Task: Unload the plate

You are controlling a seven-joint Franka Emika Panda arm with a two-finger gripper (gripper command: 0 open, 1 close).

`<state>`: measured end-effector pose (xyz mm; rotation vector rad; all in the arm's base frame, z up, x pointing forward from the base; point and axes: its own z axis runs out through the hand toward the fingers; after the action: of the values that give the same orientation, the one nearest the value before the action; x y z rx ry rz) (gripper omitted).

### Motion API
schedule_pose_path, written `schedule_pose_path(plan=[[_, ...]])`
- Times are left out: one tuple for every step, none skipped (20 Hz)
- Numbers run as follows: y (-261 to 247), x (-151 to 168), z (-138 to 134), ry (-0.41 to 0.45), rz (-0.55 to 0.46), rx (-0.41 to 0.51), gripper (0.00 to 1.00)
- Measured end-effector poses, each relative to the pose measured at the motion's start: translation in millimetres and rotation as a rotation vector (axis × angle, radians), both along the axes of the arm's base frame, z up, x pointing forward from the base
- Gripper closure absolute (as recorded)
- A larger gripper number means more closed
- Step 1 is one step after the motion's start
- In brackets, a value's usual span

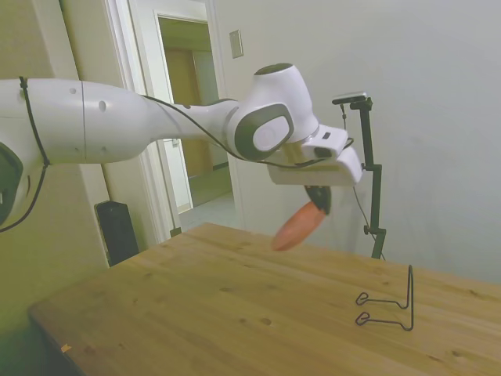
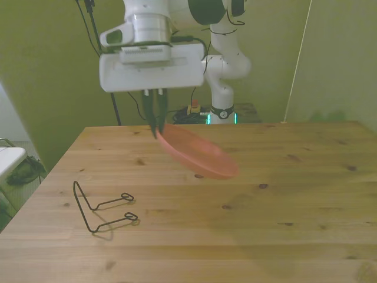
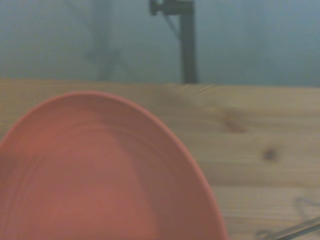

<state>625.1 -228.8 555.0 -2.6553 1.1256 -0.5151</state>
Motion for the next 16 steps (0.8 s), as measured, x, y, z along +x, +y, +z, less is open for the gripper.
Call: schedule_pose_path(plan=[[9,-1,-15,0.030,0.006,0.051,1.00],[14,-3,-30,0.065,0.010,0.102,1.00],[17,-6,-46,0.102,0.016,0.150,1.00],[18,-10,-63,0.143,0.025,0.195,1.00],[16,-14,-77,0.187,0.031,0.240,1.00],[13,-18,-91,0.235,0.037,0.277,1.00],[8,-23,-105,0.282,0.045,0.308,1.00],[3,-26,-118,0.318,0.050,0.324,1.00],[-3,-27,-132,0.338,0.048,0.328,1.00],[-8,-27,-144,0.354,0.049,0.328,1.00],[-12,-27,-156,0.367,0.052,0.325,1.00],[-15,-26,-168,0.378,0.055,0.320,1.00],[-18,-25,-175,0.382,0.055,0.310,1.00],[-20,-24,-181,0.377,0.060,0.289,1.00],[-22,-25,-185,0.368,0.067,0.271,1.00],[-23,-25,-189,0.361,0.072,0.256,1.00]])
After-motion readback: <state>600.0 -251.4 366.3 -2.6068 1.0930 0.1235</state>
